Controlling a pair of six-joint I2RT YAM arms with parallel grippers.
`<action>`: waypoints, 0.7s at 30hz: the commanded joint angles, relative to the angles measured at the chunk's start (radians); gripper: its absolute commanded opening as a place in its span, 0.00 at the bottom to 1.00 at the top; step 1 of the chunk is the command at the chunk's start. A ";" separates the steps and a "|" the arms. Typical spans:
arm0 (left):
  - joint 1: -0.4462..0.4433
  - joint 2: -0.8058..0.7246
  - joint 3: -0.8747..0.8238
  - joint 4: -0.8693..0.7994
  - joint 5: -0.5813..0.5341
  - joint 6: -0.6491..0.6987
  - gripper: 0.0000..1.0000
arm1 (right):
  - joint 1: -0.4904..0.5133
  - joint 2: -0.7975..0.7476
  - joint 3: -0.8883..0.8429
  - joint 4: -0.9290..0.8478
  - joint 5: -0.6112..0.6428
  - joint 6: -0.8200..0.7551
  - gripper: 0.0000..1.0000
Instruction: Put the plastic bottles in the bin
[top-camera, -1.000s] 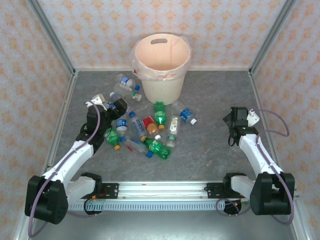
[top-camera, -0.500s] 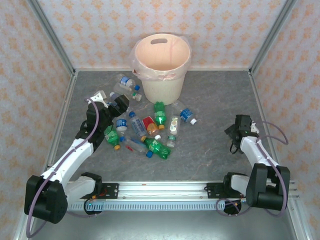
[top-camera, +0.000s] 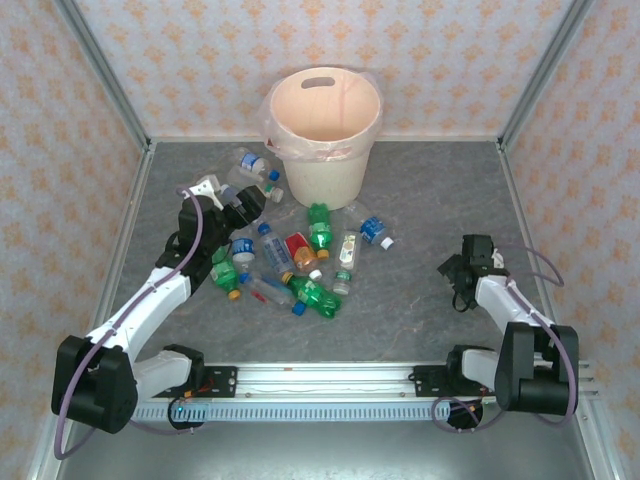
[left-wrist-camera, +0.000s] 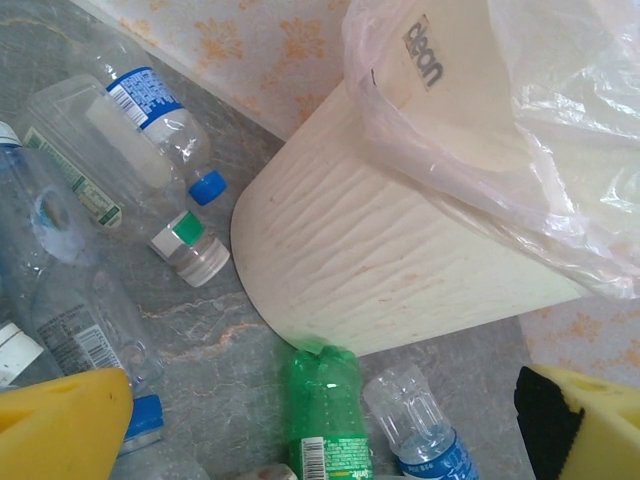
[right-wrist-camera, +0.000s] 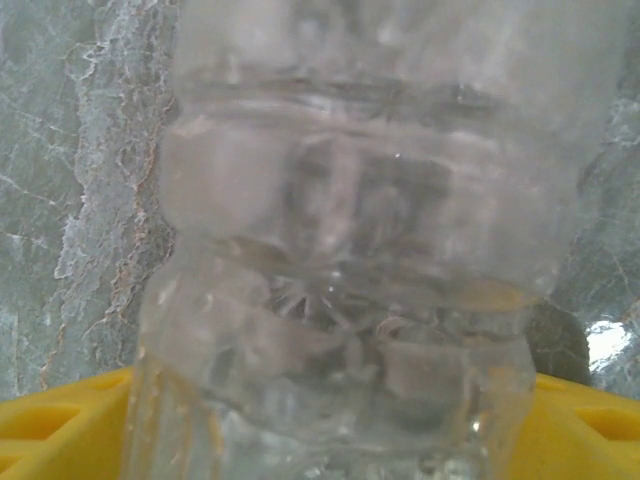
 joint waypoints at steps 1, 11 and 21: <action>-0.003 0.000 0.044 -0.024 0.009 0.012 0.99 | 0.020 0.021 -0.009 0.001 0.010 0.034 0.82; -0.003 0.002 0.081 -0.054 0.018 0.014 0.99 | 0.049 0.006 0.018 0.011 0.046 -0.027 0.64; -0.005 0.039 0.206 -0.088 0.023 0.002 0.99 | 0.126 -0.162 0.078 0.072 0.029 -0.123 0.63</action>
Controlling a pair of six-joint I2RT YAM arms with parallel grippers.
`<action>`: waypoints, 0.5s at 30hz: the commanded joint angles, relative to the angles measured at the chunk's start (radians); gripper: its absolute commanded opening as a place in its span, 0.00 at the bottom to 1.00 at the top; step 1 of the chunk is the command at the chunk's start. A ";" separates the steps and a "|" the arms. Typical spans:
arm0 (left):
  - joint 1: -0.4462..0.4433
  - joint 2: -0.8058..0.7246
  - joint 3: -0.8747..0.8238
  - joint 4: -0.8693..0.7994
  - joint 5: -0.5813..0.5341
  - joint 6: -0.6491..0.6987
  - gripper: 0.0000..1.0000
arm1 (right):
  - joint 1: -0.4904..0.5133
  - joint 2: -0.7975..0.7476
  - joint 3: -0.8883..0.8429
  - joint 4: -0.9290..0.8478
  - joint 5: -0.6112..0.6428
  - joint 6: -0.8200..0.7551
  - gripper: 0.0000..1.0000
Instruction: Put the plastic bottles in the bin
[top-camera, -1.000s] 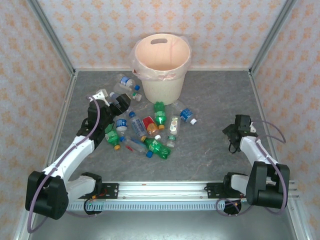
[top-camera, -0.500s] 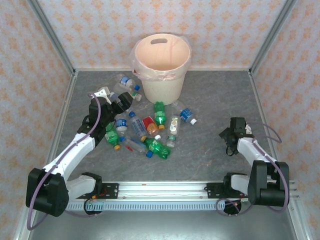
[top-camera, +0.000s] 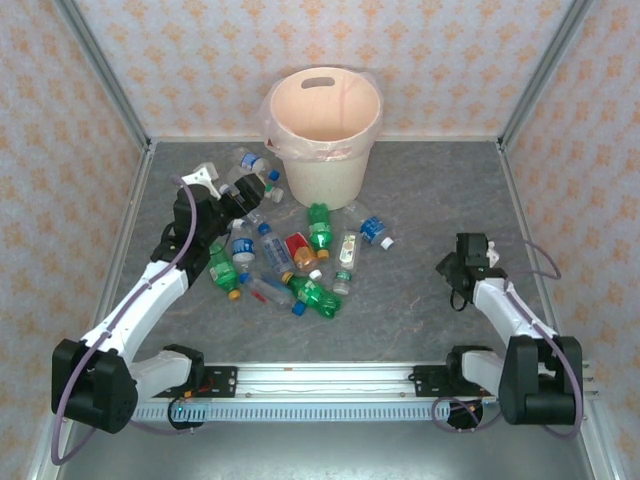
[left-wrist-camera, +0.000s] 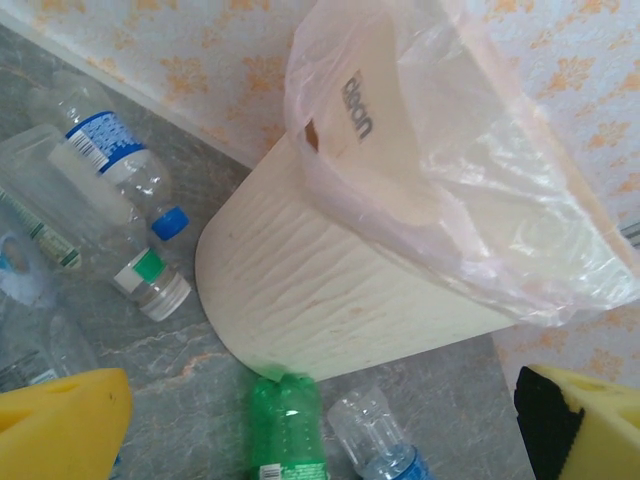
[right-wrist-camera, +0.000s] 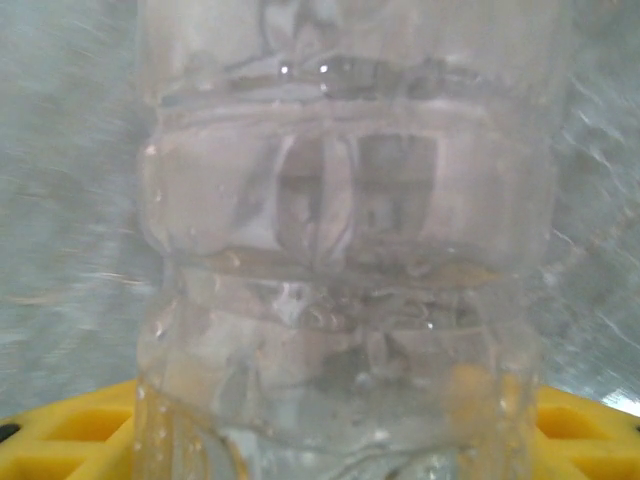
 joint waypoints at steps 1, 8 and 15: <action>-0.004 0.033 0.081 -0.019 0.026 -0.010 0.99 | 0.042 -0.058 0.060 0.066 -0.006 -0.066 0.63; -0.024 0.097 0.257 -0.076 0.071 -0.027 0.98 | 0.244 -0.076 0.164 0.167 0.052 -0.156 0.63; -0.057 0.174 0.416 -0.118 0.136 -0.037 0.94 | 0.453 -0.027 0.274 0.287 0.160 -0.258 0.64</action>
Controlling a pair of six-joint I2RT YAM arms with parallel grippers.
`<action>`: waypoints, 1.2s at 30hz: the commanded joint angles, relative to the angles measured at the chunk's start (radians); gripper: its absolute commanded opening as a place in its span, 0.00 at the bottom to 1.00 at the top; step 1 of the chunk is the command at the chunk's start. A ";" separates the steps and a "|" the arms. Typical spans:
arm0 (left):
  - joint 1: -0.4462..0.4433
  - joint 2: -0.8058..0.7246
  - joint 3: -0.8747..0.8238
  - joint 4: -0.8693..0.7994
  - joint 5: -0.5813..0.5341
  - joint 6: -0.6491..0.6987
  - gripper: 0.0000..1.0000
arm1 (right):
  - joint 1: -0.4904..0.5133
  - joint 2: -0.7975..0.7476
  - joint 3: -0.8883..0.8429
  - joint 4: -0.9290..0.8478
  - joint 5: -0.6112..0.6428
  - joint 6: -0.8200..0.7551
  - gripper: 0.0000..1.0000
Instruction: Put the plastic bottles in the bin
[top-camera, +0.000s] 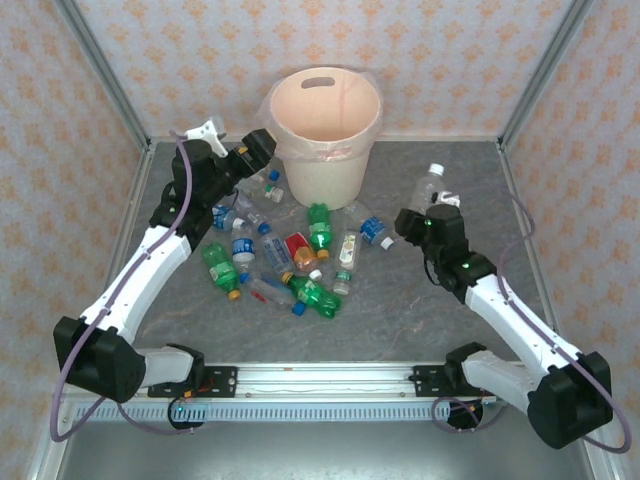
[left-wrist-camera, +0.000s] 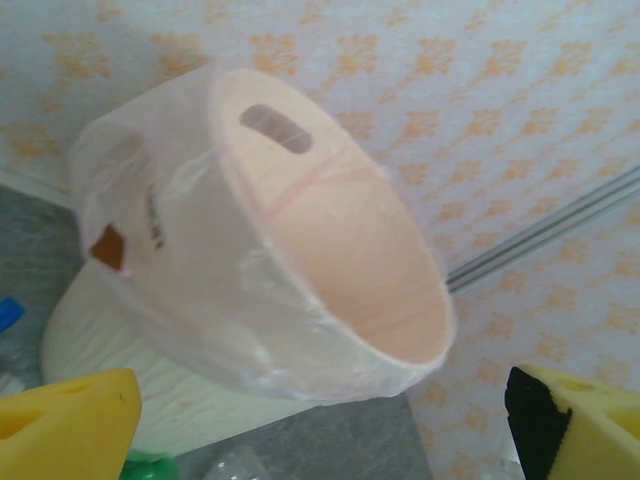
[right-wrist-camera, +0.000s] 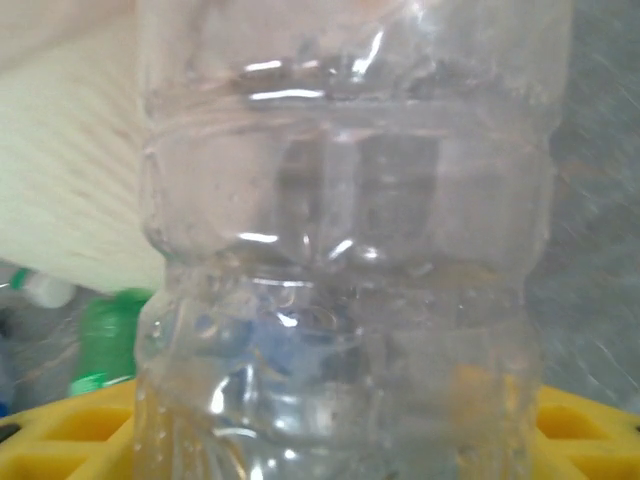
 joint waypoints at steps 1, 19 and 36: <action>-0.024 0.028 0.072 -0.039 0.061 -0.008 0.94 | 0.077 0.035 0.076 0.103 0.096 -0.101 0.64; -0.128 0.134 0.270 -0.191 0.175 0.128 0.77 | 0.416 0.343 0.339 0.173 0.129 -0.412 0.64; -0.134 0.275 0.424 -0.369 0.251 0.203 0.51 | 0.489 0.334 0.341 0.173 0.172 -0.466 0.64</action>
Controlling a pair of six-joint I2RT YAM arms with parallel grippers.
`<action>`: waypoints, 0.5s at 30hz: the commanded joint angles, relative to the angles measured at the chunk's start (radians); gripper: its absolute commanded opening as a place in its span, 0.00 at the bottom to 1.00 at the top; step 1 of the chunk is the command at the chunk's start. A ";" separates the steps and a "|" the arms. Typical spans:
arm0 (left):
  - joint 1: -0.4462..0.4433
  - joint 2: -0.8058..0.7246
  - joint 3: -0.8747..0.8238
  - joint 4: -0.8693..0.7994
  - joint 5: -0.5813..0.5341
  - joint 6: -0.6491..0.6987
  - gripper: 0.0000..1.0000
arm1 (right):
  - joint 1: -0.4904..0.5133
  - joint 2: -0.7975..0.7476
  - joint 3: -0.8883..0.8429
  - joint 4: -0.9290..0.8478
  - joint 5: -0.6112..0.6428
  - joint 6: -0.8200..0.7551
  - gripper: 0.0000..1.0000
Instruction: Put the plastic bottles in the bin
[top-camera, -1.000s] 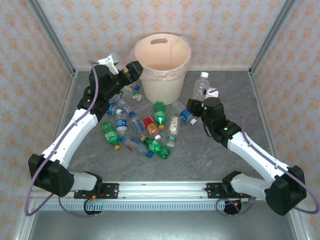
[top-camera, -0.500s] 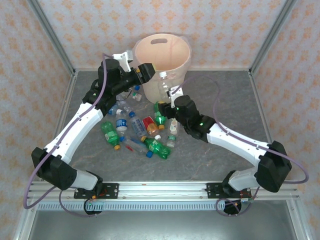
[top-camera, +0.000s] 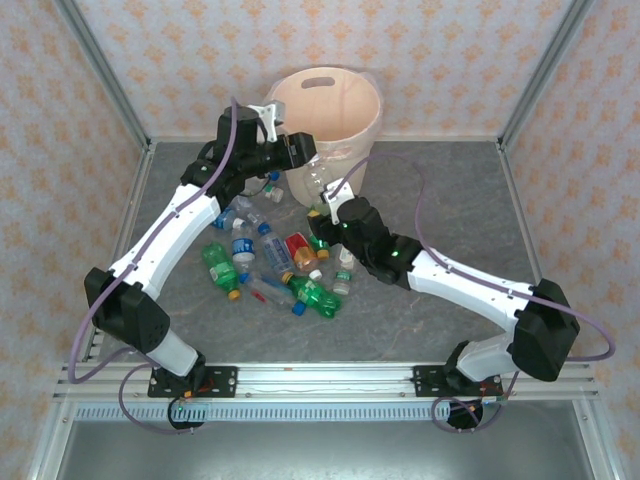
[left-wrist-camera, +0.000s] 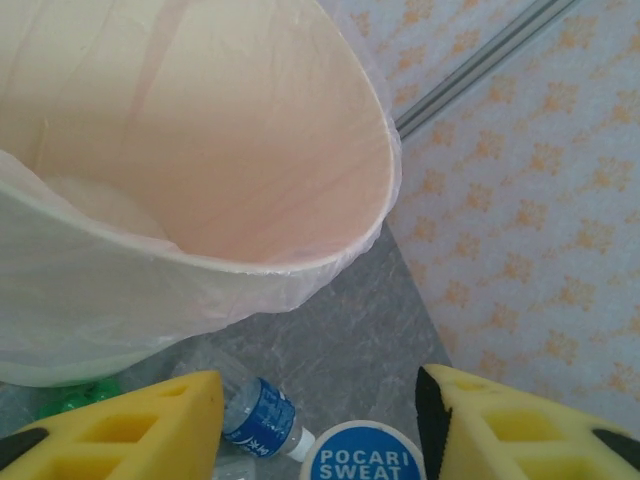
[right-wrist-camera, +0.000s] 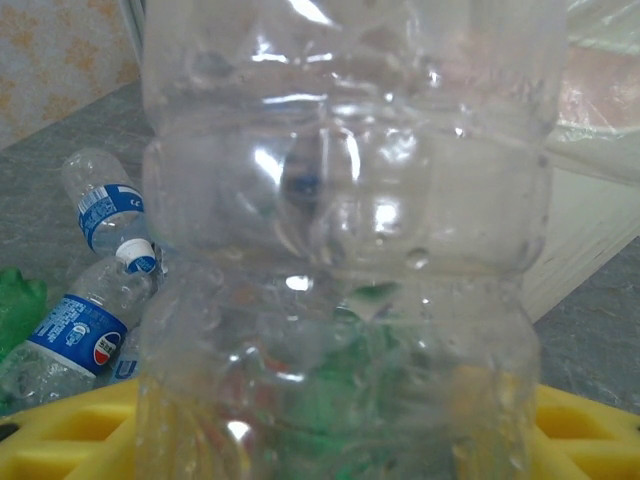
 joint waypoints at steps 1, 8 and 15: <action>-0.012 -0.003 0.033 -0.011 0.070 0.001 0.48 | 0.009 -0.028 0.024 0.040 0.033 -0.020 0.64; -0.037 0.021 0.061 -0.071 0.077 0.024 0.48 | 0.010 -0.061 0.011 0.037 0.039 -0.019 0.64; -0.048 0.014 0.056 -0.053 0.104 0.016 0.51 | 0.009 -0.059 0.002 0.032 0.044 -0.015 0.64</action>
